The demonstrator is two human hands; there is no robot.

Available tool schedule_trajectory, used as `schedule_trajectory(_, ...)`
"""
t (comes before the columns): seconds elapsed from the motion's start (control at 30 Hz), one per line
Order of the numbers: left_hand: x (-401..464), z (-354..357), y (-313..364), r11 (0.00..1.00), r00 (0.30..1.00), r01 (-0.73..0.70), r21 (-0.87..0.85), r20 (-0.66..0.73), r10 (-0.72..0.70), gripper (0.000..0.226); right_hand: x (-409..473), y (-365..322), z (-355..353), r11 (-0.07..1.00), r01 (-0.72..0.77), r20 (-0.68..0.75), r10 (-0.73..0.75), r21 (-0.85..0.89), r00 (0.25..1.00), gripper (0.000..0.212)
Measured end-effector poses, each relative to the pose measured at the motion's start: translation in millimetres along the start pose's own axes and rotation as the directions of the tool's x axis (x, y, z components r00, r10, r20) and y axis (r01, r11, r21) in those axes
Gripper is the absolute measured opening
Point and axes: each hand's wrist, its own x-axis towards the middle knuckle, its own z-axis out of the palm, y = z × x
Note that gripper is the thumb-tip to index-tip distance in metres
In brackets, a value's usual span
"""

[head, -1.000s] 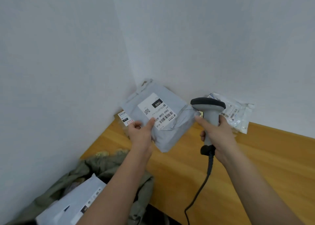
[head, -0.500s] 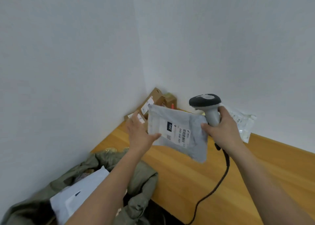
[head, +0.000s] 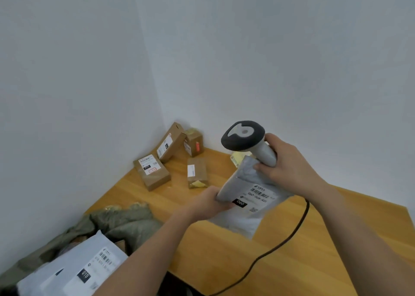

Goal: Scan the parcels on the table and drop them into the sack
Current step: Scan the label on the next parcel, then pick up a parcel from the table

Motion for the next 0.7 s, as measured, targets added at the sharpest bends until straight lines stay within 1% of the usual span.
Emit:
schedule_trajectory(0.1, 5, 0, 6, 0.997, 0.999, 0.03, -0.065, -0.021, -0.031, 0.018, 0, 13, -11, 0.998, -0.05, -0.052, 0.052, 0.029, 0.997, 0.031)
schedule_trajectory(0.2, 10, -2, 6, 0.993, 0.997, 0.07, -0.093, -0.031, -0.073, 0.016, 3, 24, -16, 0.985, -0.115, -0.098, 0.128, 0.128, 0.987, 0.027)
schedule_trajectory(0.27, 13, -1, 2, 0.971, 0.987, 0.135, -0.197, -0.054, -0.148, 0.016, 5, 30, -20, 0.967, -0.179, -0.123, 0.203, 0.183, 0.971, 0.023)
schedule_trajectory(0.33, 13, 0, -4, 0.904, 0.959, 0.209, -0.374, -0.102, -0.264, 0.017, 5, 35, -22, 0.928, -0.259, -0.118, 0.298, 0.268, 0.947, 0.018)
schedule_trajectory(0.37, 13, 1, -6, 0.854, 0.94, 0.216, -0.474, -0.134, -0.313, 0.019, 5, 37, -23, 0.891, -0.306, -0.089, 0.354, 0.336, 0.931, 0.021)
schedule_trajectory(0.4, 14, 2, -8, 0.787, 0.923, 0.204, -0.582, -0.154, -0.353, 0.021, 4, 39, -24, 0.843, -0.357, -0.044, 0.407, 0.402, 0.912, 0.028)
schedule_trajectory(0.47, 16, 4, -8, 0.604, 0.893, 0.151, -0.783, -0.155, -0.423, 0.02, 4, 38, -29, 0.756, -0.448, 0.068, 0.476, 0.478, 0.877, 0.04)
schedule_trajectory(0.5, 17, 5, -7, 0.521, 0.876, 0.129, -0.844, -0.149, -0.459, 0.021, 3, 35, -31, 0.717, -0.482, 0.128, 0.49, 0.503, 0.862, 0.043)
schedule_trajectory(0.53, 18, 6, -6, 0.465, 0.861, 0.114, -0.878, -0.147, -0.487, 0.023, 3, 32, -33, 0.677, -0.505, 0.182, 0.491, 0.535, 0.852, 0.045)
schedule_trajectory(0.57, 20, 6, -6, 0.434, 0.847, 0.104, -0.895, -0.149, -0.511, 0.025, 2, 29, -34, 0.641, -0.514, 0.225, 0.48, 0.571, 0.848, 0.045)
schedule_trajectory(0.6, 22, 7, -6, 0.426, 0.837, 0.1, -0.899, -0.156, -0.525, 0.028, 2, 26, -36, 0.613, -0.513, 0.254, 0.462, 0.601, 0.85, 0.045)
schedule_trajectory(0.7, 24, 6, -7, 0.409, 0.819, 0.098, -0.907, -0.161, -0.551, 0.033, 1, 15, -44, 0.596, -0.481, 0.29, 0.393, 0.643, 0.873, 0.042)
